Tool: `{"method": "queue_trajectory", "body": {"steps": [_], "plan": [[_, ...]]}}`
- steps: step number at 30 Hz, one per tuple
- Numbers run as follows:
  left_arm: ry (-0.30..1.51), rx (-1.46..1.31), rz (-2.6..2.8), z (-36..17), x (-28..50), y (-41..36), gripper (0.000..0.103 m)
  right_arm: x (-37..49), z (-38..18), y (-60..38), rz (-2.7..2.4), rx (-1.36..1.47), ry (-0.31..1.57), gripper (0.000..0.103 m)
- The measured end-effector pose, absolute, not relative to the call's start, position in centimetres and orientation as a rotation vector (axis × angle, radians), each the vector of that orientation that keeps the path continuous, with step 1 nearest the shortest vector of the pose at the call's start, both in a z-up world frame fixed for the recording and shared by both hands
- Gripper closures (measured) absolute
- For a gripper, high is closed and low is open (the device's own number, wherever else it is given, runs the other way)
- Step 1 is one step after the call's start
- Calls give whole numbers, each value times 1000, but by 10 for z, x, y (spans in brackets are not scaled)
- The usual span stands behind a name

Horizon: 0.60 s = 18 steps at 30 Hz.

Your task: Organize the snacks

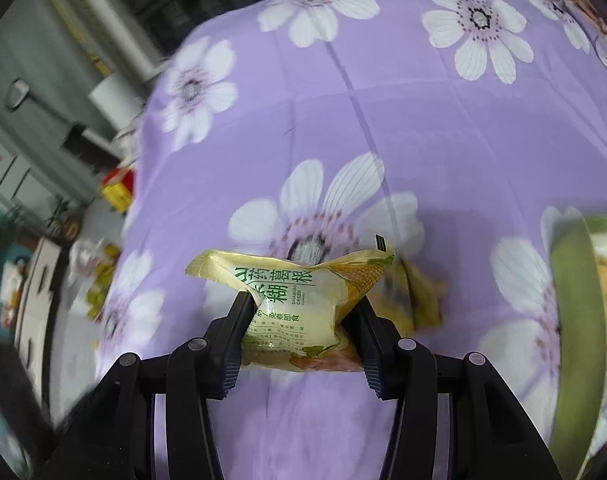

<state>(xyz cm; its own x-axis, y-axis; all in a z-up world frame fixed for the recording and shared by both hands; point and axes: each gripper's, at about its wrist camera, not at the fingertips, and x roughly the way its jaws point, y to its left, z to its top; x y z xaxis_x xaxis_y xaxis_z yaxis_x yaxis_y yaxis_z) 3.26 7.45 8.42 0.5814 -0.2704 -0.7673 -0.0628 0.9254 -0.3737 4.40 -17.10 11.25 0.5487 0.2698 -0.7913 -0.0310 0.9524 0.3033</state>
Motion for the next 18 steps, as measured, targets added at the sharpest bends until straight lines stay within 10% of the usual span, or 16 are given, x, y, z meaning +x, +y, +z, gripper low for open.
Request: {"method": "queue_trajectory", "body": {"steps": [13, 18], "plan": [[1005, -267, -228, 74, 21, 32, 11, -16, 34, -174, 172, 234, 1187, 50], [1020, -300, -287, 70, 19, 23, 12, -22, 49, -194, 142, 283, 1095, 28]]}}
